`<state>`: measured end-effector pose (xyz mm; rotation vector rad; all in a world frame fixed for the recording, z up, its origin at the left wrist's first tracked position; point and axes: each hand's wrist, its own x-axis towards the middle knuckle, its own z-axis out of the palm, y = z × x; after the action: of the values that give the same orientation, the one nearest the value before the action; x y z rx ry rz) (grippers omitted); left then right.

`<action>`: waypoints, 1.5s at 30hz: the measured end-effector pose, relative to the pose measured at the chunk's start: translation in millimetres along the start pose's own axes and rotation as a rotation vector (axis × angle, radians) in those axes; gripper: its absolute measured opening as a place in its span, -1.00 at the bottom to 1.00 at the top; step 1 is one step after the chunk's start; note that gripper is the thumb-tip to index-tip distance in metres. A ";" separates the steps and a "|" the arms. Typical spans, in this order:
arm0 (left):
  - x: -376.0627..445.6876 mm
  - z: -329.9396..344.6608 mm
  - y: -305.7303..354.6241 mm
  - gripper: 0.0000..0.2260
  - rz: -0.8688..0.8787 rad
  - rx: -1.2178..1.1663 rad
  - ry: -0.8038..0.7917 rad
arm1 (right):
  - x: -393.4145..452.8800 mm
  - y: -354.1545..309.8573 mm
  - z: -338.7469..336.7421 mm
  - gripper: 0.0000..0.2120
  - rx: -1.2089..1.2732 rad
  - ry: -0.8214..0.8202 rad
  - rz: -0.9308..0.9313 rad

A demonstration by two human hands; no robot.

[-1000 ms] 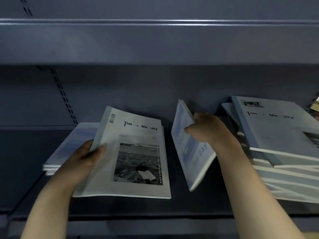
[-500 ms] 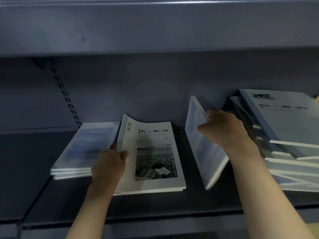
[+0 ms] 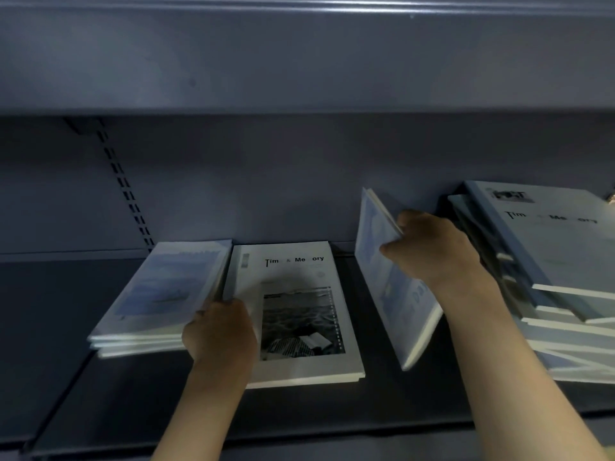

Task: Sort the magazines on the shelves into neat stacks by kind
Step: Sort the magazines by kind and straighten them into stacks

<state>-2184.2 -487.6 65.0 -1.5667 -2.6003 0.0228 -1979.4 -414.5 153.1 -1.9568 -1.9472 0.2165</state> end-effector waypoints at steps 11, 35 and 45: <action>22.4 -8.5 -26.5 -0.68 0.151 -0.212 0.157 | 2.0 -33.7 -19.4 -0.75 0.053 0.037 -0.199; 13.8 -16.5 -181.8 -0.72 -0.139 -0.494 0.179 | -9.3 -206.0 90.3 -0.64 0.905 -0.304 -0.256; 11.5 -5.5 -202.4 -0.78 -0.182 -0.472 0.131 | -13.9 -216.9 179.0 -0.76 0.821 -0.322 -0.096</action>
<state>-2367.2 -572.6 85.1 -1.3742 -2.7596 -0.7304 -2246.8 -406.3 65.3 -1.3275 -1.7052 1.1550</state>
